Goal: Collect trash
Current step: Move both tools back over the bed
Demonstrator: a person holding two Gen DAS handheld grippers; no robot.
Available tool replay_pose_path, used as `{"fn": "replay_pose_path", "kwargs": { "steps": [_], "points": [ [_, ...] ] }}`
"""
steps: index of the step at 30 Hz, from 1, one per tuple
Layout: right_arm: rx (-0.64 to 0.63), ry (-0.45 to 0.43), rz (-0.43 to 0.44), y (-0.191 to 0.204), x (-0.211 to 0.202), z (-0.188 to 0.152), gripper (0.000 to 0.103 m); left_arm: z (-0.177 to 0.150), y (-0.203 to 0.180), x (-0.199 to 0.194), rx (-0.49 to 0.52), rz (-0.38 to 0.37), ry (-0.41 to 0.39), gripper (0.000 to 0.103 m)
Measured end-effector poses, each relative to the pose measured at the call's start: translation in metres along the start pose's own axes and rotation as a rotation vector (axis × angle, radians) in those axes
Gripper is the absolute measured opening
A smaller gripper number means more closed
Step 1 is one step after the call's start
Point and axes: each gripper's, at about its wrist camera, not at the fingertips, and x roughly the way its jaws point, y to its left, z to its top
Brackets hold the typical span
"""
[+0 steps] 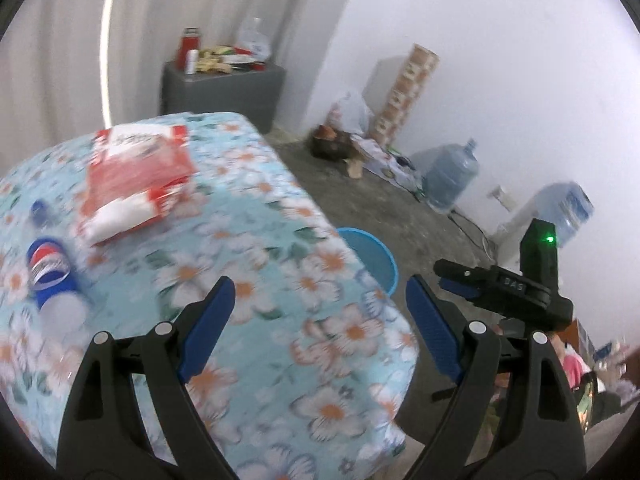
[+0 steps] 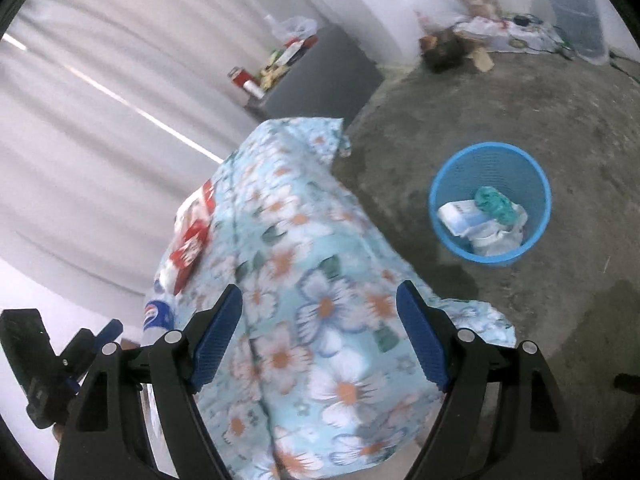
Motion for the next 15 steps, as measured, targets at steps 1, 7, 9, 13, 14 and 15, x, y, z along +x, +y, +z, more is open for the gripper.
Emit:
{"fn": "replay_pose_path", "kwargs": {
  "steps": [1, 7, 9, 13, 14, 15],
  "points": [
    [-0.011, 0.009, 0.008, 0.005, 0.001, -0.001, 0.077, -0.003, 0.006, -0.005, -0.019, 0.003, -0.004, 0.083],
    [-0.05, 0.044, 0.028, 0.026, 0.009, -0.007, 0.077, -0.014, 0.029, -0.023, -0.076, 0.042, -0.031, 0.083],
    [-0.06, 0.051, 0.037, 0.032, 0.011, -0.009, 0.077, -0.015, 0.033, -0.026, -0.08, 0.056, -0.045, 0.083],
    [-0.084, 0.069, 0.049, 0.044, 0.015, -0.015, 0.077, -0.016, 0.04, -0.03, -0.085, 0.079, -0.057, 0.083],
    [-0.09, 0.074, 0.054, 0.047, 0.016, -0.016, 0.077, -0.016, 0.041, -0.03, -0.087, 0.085, -0.058, 0.083],
    [-0.093, 0.078, 0.056, 0.049, 0.018, -0.017, 0.077, -0.016, 0.043, -0.031, -0.089, 0.097, -0.058, 0.083]
  ]
}}
